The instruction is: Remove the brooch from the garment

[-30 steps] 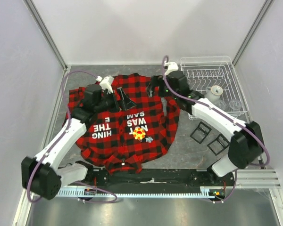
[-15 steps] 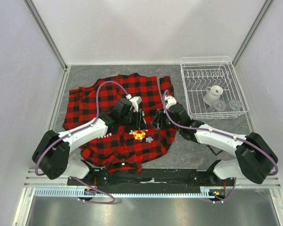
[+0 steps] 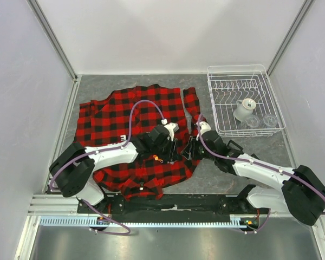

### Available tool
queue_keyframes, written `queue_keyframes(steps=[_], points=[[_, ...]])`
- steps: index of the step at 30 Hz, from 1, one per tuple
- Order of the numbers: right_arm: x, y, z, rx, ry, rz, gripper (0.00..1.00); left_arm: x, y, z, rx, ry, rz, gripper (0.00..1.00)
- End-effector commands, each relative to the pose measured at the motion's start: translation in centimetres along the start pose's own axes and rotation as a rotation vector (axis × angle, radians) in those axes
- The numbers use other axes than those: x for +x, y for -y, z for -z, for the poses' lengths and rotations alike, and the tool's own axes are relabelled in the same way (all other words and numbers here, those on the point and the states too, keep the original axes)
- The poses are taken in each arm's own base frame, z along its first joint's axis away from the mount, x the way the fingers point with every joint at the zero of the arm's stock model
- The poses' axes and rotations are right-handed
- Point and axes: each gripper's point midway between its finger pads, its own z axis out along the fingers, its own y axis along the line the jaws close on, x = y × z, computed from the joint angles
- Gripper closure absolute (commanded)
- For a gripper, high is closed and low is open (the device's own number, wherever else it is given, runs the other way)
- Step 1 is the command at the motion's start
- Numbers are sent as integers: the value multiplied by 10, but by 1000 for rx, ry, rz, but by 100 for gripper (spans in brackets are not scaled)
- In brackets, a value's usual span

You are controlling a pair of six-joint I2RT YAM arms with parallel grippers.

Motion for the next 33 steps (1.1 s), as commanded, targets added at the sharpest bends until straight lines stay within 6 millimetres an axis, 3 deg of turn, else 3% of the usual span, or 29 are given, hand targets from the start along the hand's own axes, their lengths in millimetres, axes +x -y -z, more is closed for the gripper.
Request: queue_keyframes(steps=[1, 4, 9, 11, 13, 15, 23, 33], points=[[8, -5, 2, -44, -12, -26, 69, -19, 11, -6, -2, 79, -32, 60], [18, -5, -1, -69, -38, -42, 71, -13, 5, -5, -39, 82, -36, 59], [31, -11, -13, -137, -58, -107, 68, -20, 5, 5, -26, 155, -15, 57], [34, -12, -16, -149, -67, -121, 62, -21, 1, 4, -46, 155, 2, 59], [39, -17, -23, -167, -82, -133, 60, -20, -5, 1, -65, 149, 28, 69], [43, -17, -28, -167, -90, -146, 59, -28, -14, 0, -78, 183, 77, 72], [48, -20, -34, -158, -91, -167, 60, -20, -34, -17, -101, 128, 152, 77], [57, -18, -40, -129, -100, -191, 60, -10, -45, -19, -155, 99, 200, 79]])
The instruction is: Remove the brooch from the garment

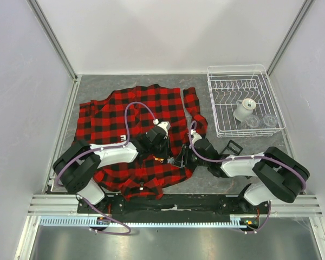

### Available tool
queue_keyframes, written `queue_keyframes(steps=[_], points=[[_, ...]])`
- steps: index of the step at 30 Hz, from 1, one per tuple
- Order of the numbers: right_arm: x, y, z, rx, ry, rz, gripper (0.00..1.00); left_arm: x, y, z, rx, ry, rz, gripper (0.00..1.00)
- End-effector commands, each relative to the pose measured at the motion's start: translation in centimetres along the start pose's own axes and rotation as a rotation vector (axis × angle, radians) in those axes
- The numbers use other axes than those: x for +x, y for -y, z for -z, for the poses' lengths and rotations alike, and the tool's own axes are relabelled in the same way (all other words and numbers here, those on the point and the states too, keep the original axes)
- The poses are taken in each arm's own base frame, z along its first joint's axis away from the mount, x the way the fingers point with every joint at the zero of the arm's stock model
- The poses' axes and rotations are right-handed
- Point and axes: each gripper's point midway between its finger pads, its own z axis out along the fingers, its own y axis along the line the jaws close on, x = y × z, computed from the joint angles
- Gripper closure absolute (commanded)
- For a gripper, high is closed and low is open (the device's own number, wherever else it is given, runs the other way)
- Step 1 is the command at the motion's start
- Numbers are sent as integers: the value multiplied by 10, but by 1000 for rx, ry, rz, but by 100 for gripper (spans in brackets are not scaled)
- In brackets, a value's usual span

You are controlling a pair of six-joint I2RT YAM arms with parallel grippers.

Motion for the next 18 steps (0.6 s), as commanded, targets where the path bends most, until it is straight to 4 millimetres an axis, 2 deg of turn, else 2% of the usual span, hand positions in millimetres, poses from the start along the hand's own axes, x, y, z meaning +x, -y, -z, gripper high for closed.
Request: queue_keyframes(steps=[1, 7, 10, 11, 12, 13, 14, 17, 18], points=[[-5, -5, -5, -12, 36, -13, 60, -7, -2, -3, -29, 25, 54, 79], [-4, -4, -10, -7, 34, -21, 60, 0, -9, -5, -60, -5, 68, 83], [-8, 0, -9, 23, 56, -25, 60, -5, -5, 4, -34, 29, 61, 83], [-11, 1, -5, 36, 70, -28, 60, -12, 1, 7, -2, 62, 49, 80], [-11, 4, -3, 55, 76, -33, 60, -11, 2, 11, 7, 67, 41, 76], [-19, 10, -1, 96, 111, -34, 60, -16, 6, 17, 24, 86, 34, 70], [-17, 16, 5, 137, 106, -26, 59, -14, 7, 19, 31, 75, 13, 57], [-20, 16, 12, 144, 124, -17, 59, -9, 11, 21, 10, 43, -36, 42], [-20, 14, 14, 139, 126, -20, 60, -8, 13, 22, -4, 23, -51, 41]])
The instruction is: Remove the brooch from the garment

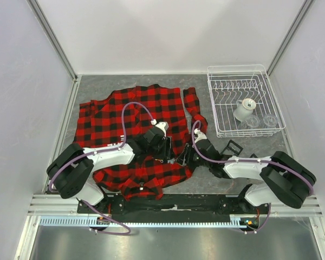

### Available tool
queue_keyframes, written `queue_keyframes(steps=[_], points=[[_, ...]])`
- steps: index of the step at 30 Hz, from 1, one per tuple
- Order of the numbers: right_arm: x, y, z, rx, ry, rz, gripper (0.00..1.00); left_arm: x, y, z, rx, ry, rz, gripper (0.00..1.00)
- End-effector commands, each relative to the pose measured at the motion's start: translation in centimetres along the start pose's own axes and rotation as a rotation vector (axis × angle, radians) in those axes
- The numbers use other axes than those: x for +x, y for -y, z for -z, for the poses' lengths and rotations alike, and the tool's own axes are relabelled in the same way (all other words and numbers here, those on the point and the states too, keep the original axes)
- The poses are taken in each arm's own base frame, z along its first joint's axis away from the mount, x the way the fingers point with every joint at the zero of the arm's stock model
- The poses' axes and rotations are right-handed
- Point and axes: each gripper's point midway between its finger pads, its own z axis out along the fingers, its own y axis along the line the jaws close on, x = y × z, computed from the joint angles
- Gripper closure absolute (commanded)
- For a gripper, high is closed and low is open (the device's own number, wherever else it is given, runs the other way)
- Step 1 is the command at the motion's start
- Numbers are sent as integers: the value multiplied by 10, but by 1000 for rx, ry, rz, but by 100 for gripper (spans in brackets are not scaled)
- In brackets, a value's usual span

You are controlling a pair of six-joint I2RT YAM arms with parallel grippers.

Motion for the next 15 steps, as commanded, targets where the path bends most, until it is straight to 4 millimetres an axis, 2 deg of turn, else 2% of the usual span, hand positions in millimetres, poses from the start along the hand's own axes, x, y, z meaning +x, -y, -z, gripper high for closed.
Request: queue_keyframes(steps=[1, 3, 5, 9, 15], points=[[-15, 8, 10, 64, 80, 1, 61, -8, 10, 6, -35, 6, -87, 40], [-14, 10, 14, 74, 81, -14, 64, -3, 16, 5, -69, -24, -122, 43], [-13, 13, 16, 79, 89, -28, 66, 4, 13, -2, -118, -39, -154, 51], [-10, 17, 16, 95, 80, -42, 73, 7, 17, -9, -164, -60, -191, 60], [-9, 19, 15, 102, 81, -55, 76, 14, 9, -14, -252, -86, -252, 56]])
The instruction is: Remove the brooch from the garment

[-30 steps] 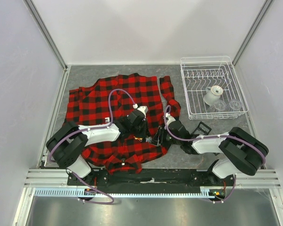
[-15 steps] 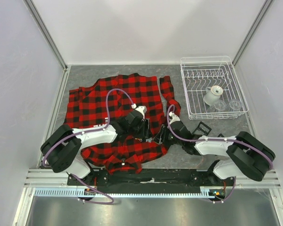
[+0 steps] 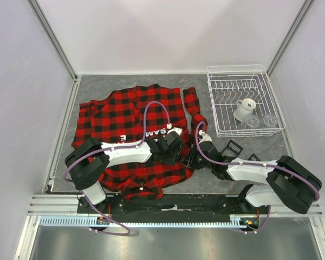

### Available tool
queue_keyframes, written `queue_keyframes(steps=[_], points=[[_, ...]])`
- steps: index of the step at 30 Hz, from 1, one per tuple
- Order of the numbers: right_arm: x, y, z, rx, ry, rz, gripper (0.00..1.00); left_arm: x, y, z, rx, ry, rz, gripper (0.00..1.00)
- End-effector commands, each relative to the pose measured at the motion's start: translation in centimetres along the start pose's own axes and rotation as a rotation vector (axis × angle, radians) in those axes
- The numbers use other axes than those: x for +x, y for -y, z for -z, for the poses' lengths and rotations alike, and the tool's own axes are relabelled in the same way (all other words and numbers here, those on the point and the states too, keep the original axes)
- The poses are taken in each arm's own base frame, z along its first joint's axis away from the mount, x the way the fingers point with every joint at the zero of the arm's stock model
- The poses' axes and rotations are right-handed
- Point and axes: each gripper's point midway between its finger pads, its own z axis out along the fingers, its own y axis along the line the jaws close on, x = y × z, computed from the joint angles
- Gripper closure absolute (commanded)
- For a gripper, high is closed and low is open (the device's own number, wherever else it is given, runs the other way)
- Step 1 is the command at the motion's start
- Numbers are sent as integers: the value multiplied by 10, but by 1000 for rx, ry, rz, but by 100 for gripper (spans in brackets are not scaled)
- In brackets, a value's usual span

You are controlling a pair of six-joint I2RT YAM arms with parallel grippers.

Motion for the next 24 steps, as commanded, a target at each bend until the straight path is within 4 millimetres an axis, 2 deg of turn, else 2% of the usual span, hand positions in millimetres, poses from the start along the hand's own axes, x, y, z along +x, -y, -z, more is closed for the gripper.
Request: queue_keyframes(steps=[1, 7, 11, 13, 17, 19, 22, 24], points=[[-5, -1, 0, 3, 26, -17, 76, -6, -10, -2, -97, 14, -73, 55], [1, 0, -6, -1, 3, -24, 76, 1, -6, -3, -89, -12, -100, 40], [1, 0, -7, -1, 2, -20, 76, 3, -6, -3, -91, -26, -112, 38], [2, 0, -7, -1, 0, -16, 76, 4, -10, -3, -119, -26, -125, 37], [1, 0, -7, -6, 6, -13, 76, -4, 10, 10, -89, 49, -175, 38], [1, -1, -7, -10, 5, -10, 76, -10, 17, 15, -56, 73, -162, 42], [1, -1, -7, -13, 4, -7, 76, -16, 16, 22, -57, 104, -148, 49], [1, -1, -6, -15, 7, -6, 76, -15, 11, 23, -82, 102, -157, 49]])
